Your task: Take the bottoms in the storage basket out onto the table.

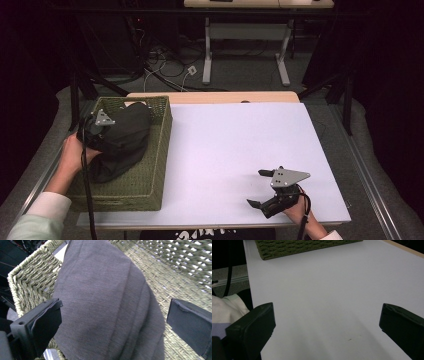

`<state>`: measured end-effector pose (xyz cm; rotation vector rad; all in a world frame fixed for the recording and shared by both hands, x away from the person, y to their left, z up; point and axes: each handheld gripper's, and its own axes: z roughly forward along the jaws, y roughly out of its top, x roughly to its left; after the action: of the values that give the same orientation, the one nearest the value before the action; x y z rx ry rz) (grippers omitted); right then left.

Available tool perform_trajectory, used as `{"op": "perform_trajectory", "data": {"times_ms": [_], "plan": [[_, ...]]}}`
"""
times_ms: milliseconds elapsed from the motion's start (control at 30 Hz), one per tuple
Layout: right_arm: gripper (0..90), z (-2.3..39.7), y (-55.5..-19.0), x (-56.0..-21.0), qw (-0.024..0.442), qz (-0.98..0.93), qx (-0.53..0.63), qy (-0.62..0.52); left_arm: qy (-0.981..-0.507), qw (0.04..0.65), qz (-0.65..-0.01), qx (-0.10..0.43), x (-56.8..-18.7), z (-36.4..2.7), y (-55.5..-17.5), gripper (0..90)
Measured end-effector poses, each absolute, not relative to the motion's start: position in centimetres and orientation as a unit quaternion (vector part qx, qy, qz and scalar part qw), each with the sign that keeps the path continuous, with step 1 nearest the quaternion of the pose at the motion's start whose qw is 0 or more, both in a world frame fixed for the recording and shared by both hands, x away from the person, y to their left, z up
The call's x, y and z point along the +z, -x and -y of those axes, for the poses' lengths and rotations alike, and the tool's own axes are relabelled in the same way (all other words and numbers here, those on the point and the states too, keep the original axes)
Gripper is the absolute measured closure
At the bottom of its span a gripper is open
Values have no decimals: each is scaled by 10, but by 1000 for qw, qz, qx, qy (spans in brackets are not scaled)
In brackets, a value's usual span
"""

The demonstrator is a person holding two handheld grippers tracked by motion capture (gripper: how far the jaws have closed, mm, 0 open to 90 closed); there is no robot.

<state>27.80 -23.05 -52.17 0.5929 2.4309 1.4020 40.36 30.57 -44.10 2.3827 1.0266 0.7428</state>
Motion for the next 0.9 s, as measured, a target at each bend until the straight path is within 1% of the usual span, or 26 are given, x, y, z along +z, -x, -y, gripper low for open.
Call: {"op": "perform_trajectory", "data": {"times_ms": [300,900], "plan": [[1,230,-278,-522,135,-841,484,-202,-863,207,-377,266,-440,-307,-416,0],[2,230,-279,-523,128,-843,481,-201,-878,156,-379,248,-461,-309,-430,0]]}}
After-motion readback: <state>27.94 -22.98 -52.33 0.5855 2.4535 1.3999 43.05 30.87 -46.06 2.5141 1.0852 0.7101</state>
